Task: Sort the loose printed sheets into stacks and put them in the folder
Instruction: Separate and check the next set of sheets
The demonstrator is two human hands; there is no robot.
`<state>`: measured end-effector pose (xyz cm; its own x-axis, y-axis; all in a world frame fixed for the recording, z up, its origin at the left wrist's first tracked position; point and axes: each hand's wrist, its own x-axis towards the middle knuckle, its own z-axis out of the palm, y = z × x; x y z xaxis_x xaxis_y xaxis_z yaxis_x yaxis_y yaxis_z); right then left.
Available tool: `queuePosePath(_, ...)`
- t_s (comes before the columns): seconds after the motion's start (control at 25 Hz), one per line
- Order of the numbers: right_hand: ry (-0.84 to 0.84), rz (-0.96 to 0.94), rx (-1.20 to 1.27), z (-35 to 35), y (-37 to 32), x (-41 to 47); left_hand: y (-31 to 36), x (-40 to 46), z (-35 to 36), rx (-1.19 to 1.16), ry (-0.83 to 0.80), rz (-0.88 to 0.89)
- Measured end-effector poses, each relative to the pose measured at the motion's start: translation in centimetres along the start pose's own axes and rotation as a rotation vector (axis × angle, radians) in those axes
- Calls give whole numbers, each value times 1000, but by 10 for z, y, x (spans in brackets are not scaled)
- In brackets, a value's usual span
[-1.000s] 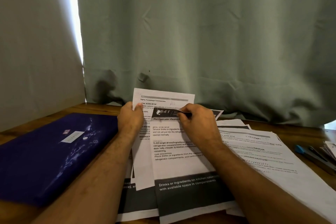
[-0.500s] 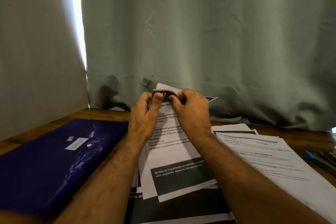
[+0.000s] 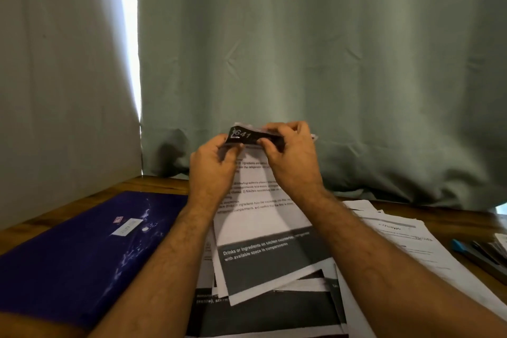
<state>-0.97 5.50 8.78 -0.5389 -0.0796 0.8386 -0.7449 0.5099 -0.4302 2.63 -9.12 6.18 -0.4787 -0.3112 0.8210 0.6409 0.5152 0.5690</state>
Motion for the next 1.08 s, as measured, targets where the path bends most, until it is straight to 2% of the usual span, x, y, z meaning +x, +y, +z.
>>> queuePosePath(0.2,235,-195,85,-45,-29,30,53,39,-3,-36,21,198)
queuePosePath(0.36,376,-269,149,-88,-50,52,90,62,8,-135,-43,147)
queuePosePath(0.48,441,-362,81,-116,-53,60,107,64,35,-348,-32,71)
queuePosePath(0.6,355,-352,-71,-136,-35,60,105,44,70,-587,-94,-198)
queuePosePath(0.72,182,-177,-224,-147,7,39,83,-2,108,-668,-330,-611)
queuePosePath(0.8,78,-99,-298,-151,39,17,70,-30,128,-697,-451,-800)
queuePosePath(0.92,-15,54,-421,-153,84,-13,53,-50,141,-629,-573,-859)
queuePosePath(1.0,-67,193,-466,-151,110,-35,42,-52,140,-435,-684,-862)
queuePosePath(1.08,-111,319,-450,-149,130,-53,26,-48,146,-228,-653,-910)
